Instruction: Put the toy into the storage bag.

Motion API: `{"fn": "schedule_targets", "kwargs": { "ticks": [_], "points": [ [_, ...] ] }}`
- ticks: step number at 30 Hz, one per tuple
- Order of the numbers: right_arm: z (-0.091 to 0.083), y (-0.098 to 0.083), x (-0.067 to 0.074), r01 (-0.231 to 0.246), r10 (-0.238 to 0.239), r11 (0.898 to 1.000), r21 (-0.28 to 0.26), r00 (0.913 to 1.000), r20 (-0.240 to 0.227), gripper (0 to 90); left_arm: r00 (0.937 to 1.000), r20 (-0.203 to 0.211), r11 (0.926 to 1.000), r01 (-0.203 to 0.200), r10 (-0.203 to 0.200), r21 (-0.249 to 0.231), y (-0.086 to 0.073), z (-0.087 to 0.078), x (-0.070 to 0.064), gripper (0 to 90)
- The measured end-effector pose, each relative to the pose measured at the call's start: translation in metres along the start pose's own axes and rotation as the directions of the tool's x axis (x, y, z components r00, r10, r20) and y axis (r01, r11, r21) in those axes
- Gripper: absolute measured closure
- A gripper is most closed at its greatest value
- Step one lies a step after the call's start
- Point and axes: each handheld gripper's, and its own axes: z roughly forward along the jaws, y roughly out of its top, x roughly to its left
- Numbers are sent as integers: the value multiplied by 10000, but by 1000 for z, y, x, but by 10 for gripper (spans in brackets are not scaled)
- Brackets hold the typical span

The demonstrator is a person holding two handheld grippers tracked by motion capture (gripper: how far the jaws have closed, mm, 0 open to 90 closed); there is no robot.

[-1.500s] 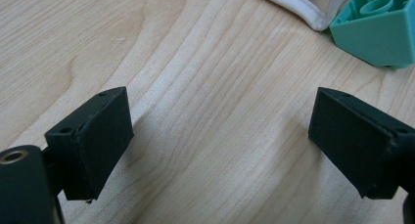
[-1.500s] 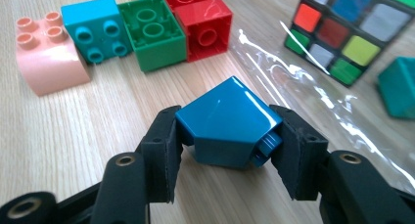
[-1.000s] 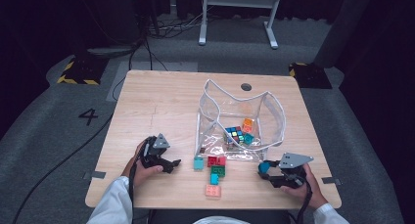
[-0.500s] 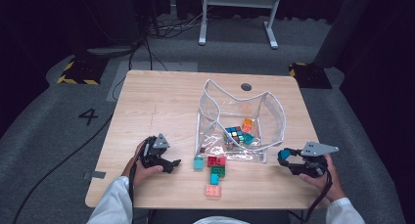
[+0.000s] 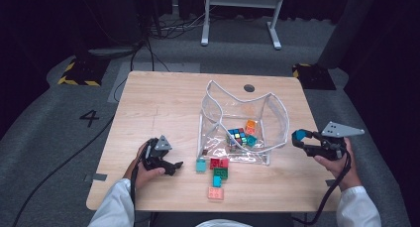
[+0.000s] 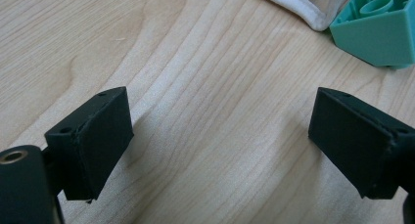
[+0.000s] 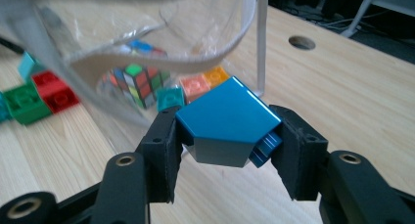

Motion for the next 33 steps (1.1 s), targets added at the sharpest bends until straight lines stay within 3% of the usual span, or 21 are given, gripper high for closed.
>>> {"fn": "schedule_targets", "kwargs": {
  "ticks": [7,12,18,33],
  "points": [
    [-2,30,-8,327,-318,9992,-246,9988,362,487,10000,0,10000,3,-3,-3,0,0,0,93],
    [-2,47,-18,71,-32,9984,-555,9976,691,488,10000,0,10000,1,-1,-2,0,0,0,92],
    [0,68,-20,260,-200,9980,-568,9943,1045,487,10000,4,10000,6,-6,-6,0,0,0,92],
    [9,109,-13,775,-738,9948,-668,9957,566,487,10000,-1,10000,1,-1,9,0,0,0,92]
  ]
}}
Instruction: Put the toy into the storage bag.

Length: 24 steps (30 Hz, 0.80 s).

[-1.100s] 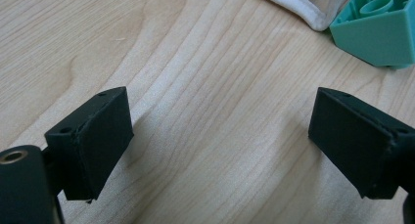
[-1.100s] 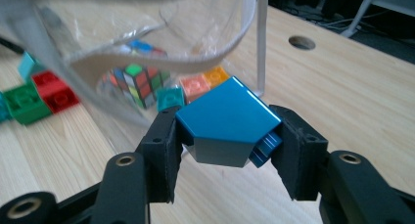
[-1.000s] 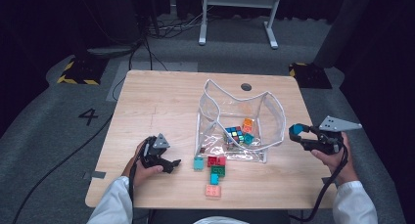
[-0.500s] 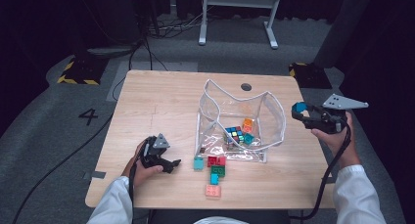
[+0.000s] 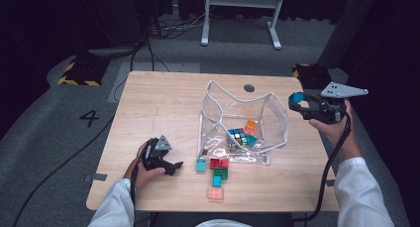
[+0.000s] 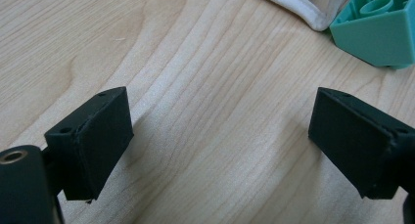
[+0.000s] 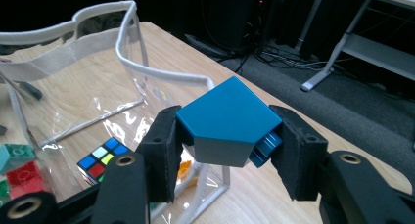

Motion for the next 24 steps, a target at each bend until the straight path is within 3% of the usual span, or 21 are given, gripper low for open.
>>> {"fn": "schedule_targets", "kwargs": {
  "ticks": [7,12,18,20,24],
  "points": [
    [11,19,14,250,-254,9997,-85,9982,-534,487,10000,6,10000,5,-5,-7,0,0,0,92],
    [28,26,28,572,-558,9983,94,9923,-1108,487,10000,2,10000,12,-12,-4,0,0,0,92],
    [49,32,43,1294,-1178,9902,526,9759,-1836,487,10000,2,10000,6,-6,1,0,0,0,92],
    [57,32,45,1722,-1558,9828,673,9673,-2001,487,10000,3,10000,3,-3,0,0,0,0,92],
    [70,33,49,2187,-1862,9690,1152,9524,-2416,487,10000,0,10000,3,-3,-1,0,0,0,93]
  ]
}}
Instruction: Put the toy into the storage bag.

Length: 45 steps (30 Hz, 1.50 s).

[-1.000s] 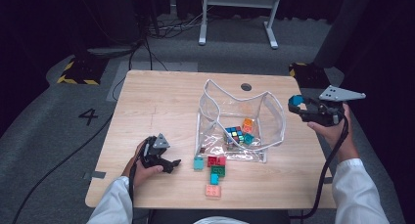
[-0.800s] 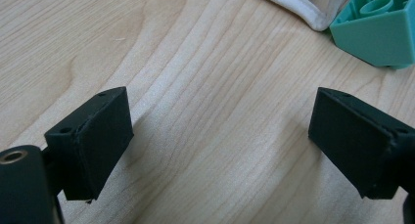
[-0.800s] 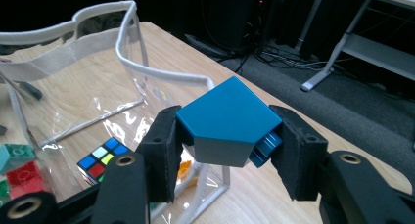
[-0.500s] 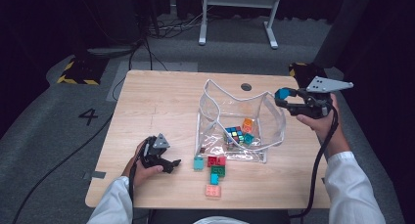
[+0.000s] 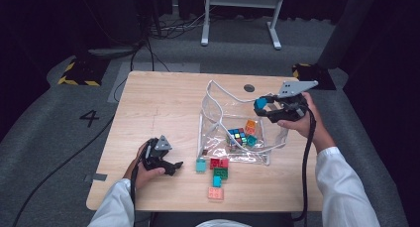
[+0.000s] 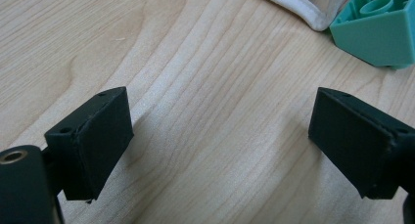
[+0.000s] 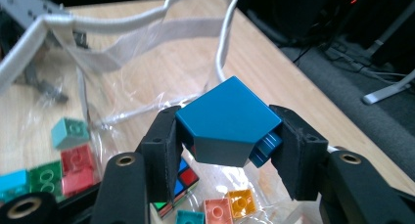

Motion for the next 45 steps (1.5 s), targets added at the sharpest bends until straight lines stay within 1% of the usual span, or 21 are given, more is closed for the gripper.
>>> {"fn": "schedule_targets", "kwargs": {
  "ticks": [2,5,8,10,12,13,14,15,16,18,19,20,22,28,29,32,34,36,39,42,45],
  "points": [
    [5,2,0,143,-140,9998,145,9997,-200,487,10000,0,10000,3,-3,-3,0,0,0,92],
    [12,5,2,418,-399,9968,683,9988,-293,486,10000,0,10000,2,-2,-3,0,0,0,92],
    [20,7,3,634,-589,9910,1179,9974,-409,486,10000,-1,10000,5,-5,-1,0,0,0,92],
    [25,7,4,793,-721,9835,1627,9962,-497,486,10000,6,10000,7,-7,1,0,0,0,92],
    [31,8,5,935,-852,9718,2166,9952,-476,486,10000,2,10000,8,-8,-8,0,0,0,92],
    [33,8,5,1049,-963,9622,2512,9943,-467,486,10000,-2,10000,6,-6,-3,0,0,0,92],
    [35,7,5,1035,-958,9609,2569,9945,-426,486,10000,5,10000,6,-6,-9,0,0,0,92],
    [38,7,5,1289,-1250,9507,2821,9916,-320,486,10000,2,10000,2,-2,1,0,0,0,93],
    [40,7,6,1347,-1333,9424,3061,9907,-254,486,10000,3,10000,6,-6,-2,0,0,0,92],
    [43,4,6,1518,-1502,9318,3298,9882,-306,486,10000,1,10000,-1,1,0,0,0,0,92],
    [44,2,6,1401,-1355,9317,3351,9901,-371,486,10000,1,10000,3,-3,1,0,0,0,92],
    [44,1,4,1508,-1462,9248,3493,9885,-396,486,10000,5,10000,4,-4,-3,0,0,0,92],
    [45,-4,3,1278,-1246,9206,3691,9917,-326,486,10000,2,10000,5,-5,-4,0,0,0,92],
    [37,-17,-5,1268,-1322,8726,4718,9910,-218,486,10000,3,10000,-2,2,0,0,0,0,92],
    [35,-18,-5,1168,-1252,8686,4816,9920,-148,485,10000,3,10000,-6,6,1,0,0,0,92],
    [28,-21,-7,1168,-1228,8757,4685,9923,-177,485,10000,2,10000,1,-1,2,0,0,0,92],
    [24,-23,-9,1115,-1244,8735,4738,9922,-40,485,10000,1,10000,-3,3,0,0,0,0,92],
    [22,-25,-10,996,-1065,8886,4476,9943,-98,483,10000,5,10000,-1,1,-9,0,0,0,92],
    [19,-26,-10,917,-1003,9012,4235,9950,-20,483,10000,1,10000,-2,2,-2,0,0,0,93],
    [16,-28,-12,857,-935,9254,3691,9956,33,480,10000,2,10000,-2,2,0,0,0,0,92],
    [10,-29,-11,804,-897,9388,3349,9959,125,423,10000,0,10000,-2,2,0,0,0,0,92]
  ]
}}
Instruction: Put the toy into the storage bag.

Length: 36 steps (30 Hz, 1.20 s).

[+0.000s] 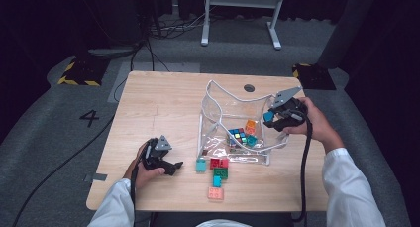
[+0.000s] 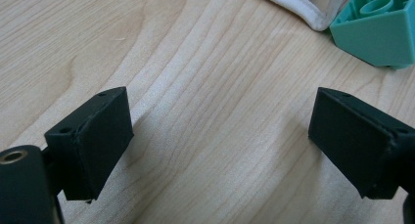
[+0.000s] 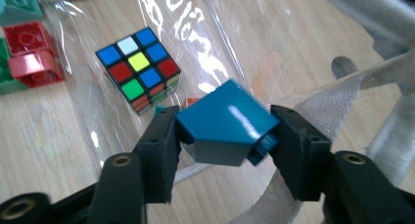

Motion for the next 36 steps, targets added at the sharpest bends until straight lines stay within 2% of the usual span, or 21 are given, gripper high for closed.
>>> {"fn": "schedule_targets", "kwargs": {
  "ticks": [2,3,5,9,10,16,19,22,23,24,27,30,31,36],
  "points": [
    [-4,-3,0,-265,265,9996,-104,9996,-8,407,10000,2,10000,11,-11,-9,0,0,0,92],
    [-5,-4,-1,-234,233,9993,-304,9997,-22,399,10000,-2,10000,-2,2,0,0,0,0,92],
    [-9,-7,0,-647,645,9962,-588,9979,-53,394,10000,1,10000,-1,1,1,0,0,0,92],
    [-17,-12,1,-730,721,9889,-1296,9973,-116,364,10000,2,10000,-1,1,-2,0,0,0,92],
    [-19,-12,2,-880,878,9869,-1354,9961,-72,351,10000,0,10000,2,-2,-4,0,0,0,92],
    [-35,-18,5,-955,1071,9663,-2391,9936,362,282,10000,7,10000,9,-9,-18,0,0,0,92],
    [-44,-23,6,-1308,1492,9507,-2812,9878,448,281,10000,1,10000,11,-11,-8,0,0,0,92],
    [-53,-29,8,-1381,1639,9383,-3172,9849,561,280,10000,2,10000,-4,4,2,0,0,0,92],
    [-55,-31,8,-1341,1630,9362,-3249,9846,631,280,10000,2,10000,-7,7,6,0,0,0,92],
    [-58,-34,9,-1579,1881,9309,-3292,9802,617,280,10000,2,10000,-1,1,2,0,0,0,92],
    [-65,-44,10,-1773,2167,9165,-3585,9735,726,280,10000,2,10000,-4,4,3,0,0,0,92],
    [-72,-54,13,-1793,2288,9067,-3817,9695,880,280,10000,1,10000,-1,1,-2,0,0,0,93],
    [-73,-58,14,-1888,2363,9019,-3884,9686,778,280,10000,1,10000,-6,6,6,0,0,0,92],
    [-76,-77,19,-2060,2600,8948,-3961,9616,873,279,10000,1,10000,-1,1,1,0,0,0,93]
  ]
}}
